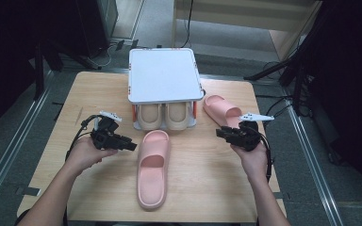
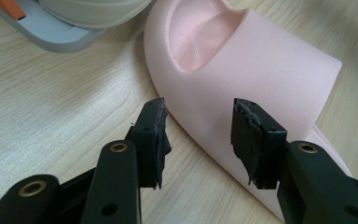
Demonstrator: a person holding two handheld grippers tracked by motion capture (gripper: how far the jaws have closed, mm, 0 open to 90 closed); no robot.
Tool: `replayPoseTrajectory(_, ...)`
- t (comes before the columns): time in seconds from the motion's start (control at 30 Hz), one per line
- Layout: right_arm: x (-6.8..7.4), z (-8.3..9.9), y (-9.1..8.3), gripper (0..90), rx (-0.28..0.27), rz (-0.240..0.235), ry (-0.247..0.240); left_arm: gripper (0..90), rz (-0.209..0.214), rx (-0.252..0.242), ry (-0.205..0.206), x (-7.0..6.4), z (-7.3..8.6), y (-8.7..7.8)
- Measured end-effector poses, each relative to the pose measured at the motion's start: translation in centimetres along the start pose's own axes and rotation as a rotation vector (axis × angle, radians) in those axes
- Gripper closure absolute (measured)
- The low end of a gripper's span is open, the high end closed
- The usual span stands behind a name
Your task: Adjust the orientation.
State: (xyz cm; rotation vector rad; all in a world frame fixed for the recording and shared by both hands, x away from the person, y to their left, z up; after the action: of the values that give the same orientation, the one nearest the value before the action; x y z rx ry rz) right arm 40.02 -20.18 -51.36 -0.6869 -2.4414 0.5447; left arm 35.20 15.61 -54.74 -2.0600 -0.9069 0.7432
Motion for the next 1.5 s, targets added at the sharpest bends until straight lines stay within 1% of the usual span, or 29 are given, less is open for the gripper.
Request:
replayPoseTrajectory(0.03,-0.5,-0.1,-0.2,65.3,-0.001,0.011,-0.002,55.3,-0.003,-0.001,-0.001,0.0,0.1,-0.1)
replayPoseTrajectory(0.07,-0.9,-0.1,-0.4,65.3,-0.003,0.015,0.004,55.2,-0.002,-0.005,-0.004,0.0,0.1,-0.2)
replayPoseTrajectory(0.17,-2.7,-0.3,-1.2,64.9,-0.018,0.032,0.028,54.6,-0.005,-0.019,-0.01,0.0,0.4,-0.6)
replayPoseTrajectory(0.2,-2.7,-0.3,-1.2,64.9,-0.018,0.032,0.028,54.5,-0.005,-0.019,-0.01,0.0,0.4,-0.6)
replayPoseTrajectory(0.23,-4.0,-0.4,-1.6,63.9,-0.019,0.056,0.04,54.5,-0.008,-0.027,-0.014,0.0,0.7,-0.8)
replayPoseTrajectory(0.27,-4.4,-0.4,-1.6,63.9,-0.02,0.063,0.042,54.4,-0.006,-0.025,-0.018,-0.1,0.8,-0.8)
replayPoseTrajectory(0.3,-4.9,-0.4,-1.6,63.9,-0.02,0.073,0.042,54.2,-0.006,-0.025,-0.018,-0.1,0.8,-0.8)
replayPoseTrajectory(0.33,-5.6,-0.4,-1.5,63.9,-0.015,0.08,0.052,54.2,-0.009,-0.024,-0.008,-0.2,1.2,-1.0)
replayPoseTrajectory(0.37,-6.0,-0.4,-1.4,63.8,-0.011,0.081,0.063,54.1,-0.01,-0.025,-0.012,-0.3,1.3,-1.1)
replayPoseTrajectory(0.4,-6.3,-0.4,-1.2,63.8,-0.01,0.083,0.066,54.0,-0.011,-0.027,-0.006,-0.3,1.5,-1.1)
replayPoseTrajectory(0.47,-6.9,-0.5,-0.8,63.5,-0.004,0.081,0.068,54.0,-0.018,-0.026,-0.008,-0.3,1.8,-1.3)
replayPoseTrajectory(0.57,-7.7,-0.6,-0.1,62.4,0.009,0.09,0.068,53.7,-0.028,-0.035,-0.02,-0.2,2.2,-1.7)
replayPoseTrajectory(0.67,-8.1,-0.8,0.5,62.2,0.012,0.083,0.085,53.2,-0.034,-0.036,-0.043,0.0,2.7,-2.0)
replayPoseTrajectory(0.77,-8.2,-1.1,1.4,61.2,0.005,0.078,0.095,53.0,-0.043,-0.038,-0.049,0.1,3.2,-2.3)
replayPoseTrajectory(0.93,-8.6,-1.4,2.5,61.2,0.023,0.088,0.092,52.8,-0.061,-0.042,-0.071,0.4,4.0,-2.9)
replayPoseTrajectory(1.1,-9.2,-1.5,3.2,62.1,0.033,0.089,0.109,52.9,-0.077,-0.049,-0.096,0.7,4.7,-3.3)
replayPoseTrajectory(1.13,-9.2,-1.5,3.4,63.3,0.033,0.085,0.114,52.9,-0.078,-0.047,-0.095,0.7,4.8,-3.3)
replayPoseTrajectory(1.2,-9.5,-1.6,3.7,65.8,0.046,0.091,0.108,52.9,-0.081,-0.044,-0.099,0.7,5.0,-3.3)
replayPoseTrajectory(1.23,-9.7,-1.5,3.8,68.7,0.052,0.093,0.112,52.9,-0.083,-0.043,-0.103,0.8,5.1,-3.4)
replayPoseTrajectory(1.27,-9.9,-1.4,4.0,71.1,0.057,0.087,0.127,52.9,-0.082,-0.044,-0.102,0.8,5.1,-3.4)
replayPoseTrajectory(1.3,-10.0,-1.3,4.2,73.4,0.054,0.07,0.138,52.9,-0.083,-0.044,-0.104,0.8,5.2,-3.4)
replayPoseTrajectory(1.33,-10.0,-1.3,4.2,74.6,0.05,0.063,0.143,52.8,-0.084,-0.046,-0.107,0.9,5.2,-3.4)
replayPoseTrajectory(1.37,-10.0,-1.4,4.2,76.9,0.049,0.066,0.133,52.8,-0.084,-0.046,-0.107,0.9,5.2,-3.4)
replayPoseTrajectory(1.5,-9.7,-2.1,3.7,82.8,0.041,0.106,0.089,52.8,-0.09,-0.041,-0.108,1.0,5.4,-3.4)
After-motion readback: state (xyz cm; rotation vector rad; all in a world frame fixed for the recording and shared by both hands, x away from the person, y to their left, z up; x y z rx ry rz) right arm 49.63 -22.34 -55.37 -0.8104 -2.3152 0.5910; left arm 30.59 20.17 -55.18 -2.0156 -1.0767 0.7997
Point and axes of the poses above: each handheld gripper's, and its own axes: y roughly forward along the jaws, z roughly out of its underside, x roughly to its left, the point moved 8 cm from there along y, roughly forward along the jaws, and after that the axes turned 15 degrees about -z, right-handed, at the moved point
